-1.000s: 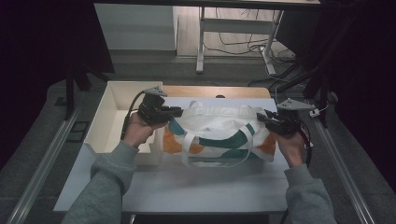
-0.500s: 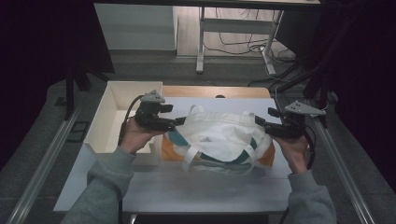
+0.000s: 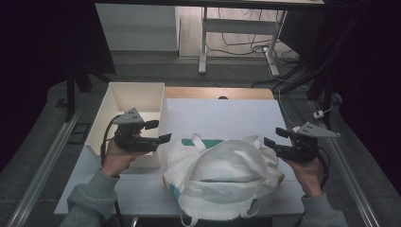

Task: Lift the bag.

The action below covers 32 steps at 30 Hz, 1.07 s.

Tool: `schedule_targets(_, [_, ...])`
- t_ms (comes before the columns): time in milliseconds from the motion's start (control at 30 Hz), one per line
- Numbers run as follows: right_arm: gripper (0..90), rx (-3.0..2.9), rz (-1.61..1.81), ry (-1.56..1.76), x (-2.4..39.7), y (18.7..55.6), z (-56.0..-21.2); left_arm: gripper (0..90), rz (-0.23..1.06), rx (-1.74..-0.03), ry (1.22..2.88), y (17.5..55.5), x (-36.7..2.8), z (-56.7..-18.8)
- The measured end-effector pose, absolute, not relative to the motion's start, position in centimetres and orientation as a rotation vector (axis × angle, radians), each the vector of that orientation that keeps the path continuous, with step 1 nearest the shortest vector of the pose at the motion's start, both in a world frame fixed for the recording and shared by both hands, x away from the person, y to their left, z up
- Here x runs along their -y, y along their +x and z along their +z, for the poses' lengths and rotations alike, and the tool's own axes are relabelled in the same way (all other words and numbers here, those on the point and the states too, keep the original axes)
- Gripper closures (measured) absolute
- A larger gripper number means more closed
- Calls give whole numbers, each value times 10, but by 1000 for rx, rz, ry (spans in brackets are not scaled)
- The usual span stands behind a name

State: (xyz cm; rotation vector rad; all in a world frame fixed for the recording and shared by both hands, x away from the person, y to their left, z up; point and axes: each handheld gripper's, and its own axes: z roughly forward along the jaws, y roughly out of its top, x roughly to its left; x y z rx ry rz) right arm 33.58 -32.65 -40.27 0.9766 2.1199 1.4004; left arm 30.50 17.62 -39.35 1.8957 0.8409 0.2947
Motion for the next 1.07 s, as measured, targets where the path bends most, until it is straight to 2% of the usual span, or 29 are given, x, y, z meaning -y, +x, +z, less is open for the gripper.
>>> schedule_targets(433, [356, -2161, 1287, 982, 349, 320, -430, 283, 300, -890, 1938, 273, -207, -419])
schedule_targets(1067, [366, -2184, 1234, 945, 345, 321, -437, 281, 267, -931, 1960, 274, -212, -437])
